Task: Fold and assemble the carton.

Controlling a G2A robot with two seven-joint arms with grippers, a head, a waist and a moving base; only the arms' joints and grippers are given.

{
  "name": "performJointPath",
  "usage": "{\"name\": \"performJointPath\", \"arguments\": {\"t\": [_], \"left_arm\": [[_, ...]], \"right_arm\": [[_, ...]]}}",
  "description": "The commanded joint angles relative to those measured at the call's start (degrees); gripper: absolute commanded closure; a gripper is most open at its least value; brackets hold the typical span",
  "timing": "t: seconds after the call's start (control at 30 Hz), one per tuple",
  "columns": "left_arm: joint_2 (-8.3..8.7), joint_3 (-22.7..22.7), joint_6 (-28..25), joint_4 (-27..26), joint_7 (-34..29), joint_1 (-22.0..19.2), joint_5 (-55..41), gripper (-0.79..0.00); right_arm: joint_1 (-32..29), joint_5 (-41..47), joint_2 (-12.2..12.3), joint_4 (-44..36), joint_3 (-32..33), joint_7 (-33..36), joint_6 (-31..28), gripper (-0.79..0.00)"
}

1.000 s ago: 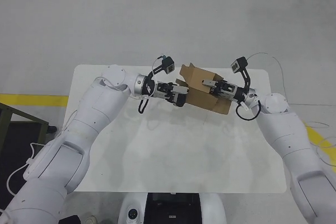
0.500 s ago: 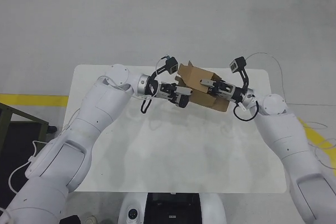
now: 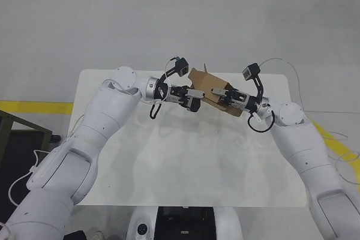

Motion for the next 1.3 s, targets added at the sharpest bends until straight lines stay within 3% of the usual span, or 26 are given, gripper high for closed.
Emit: {"name": "performJointPath", "arguments": {"t": [0.0,0.83,1.27], "left_arm": [[0.04,-0.08,0.02,-0.12,-0.02,0.07,0.06,-0.785],[0.47,-0.8,0.52,-1.12,-0.52,0.7,0.13,-0.785],[2.72,-5.02,0.36,1.29,-0.36,1.21,0.69,-0.785]], "right_arm": [[-0.21,-0.16,-0.06,-0.37,-0.04,0.17,0.19,0.0],[-0.85,-0.96,-0.82,-0.72,0.82,0.87,0.35,0.0],[1.94,-0.04,0.0,4.24,2.72,13.97,-0.2,0.0]]}}
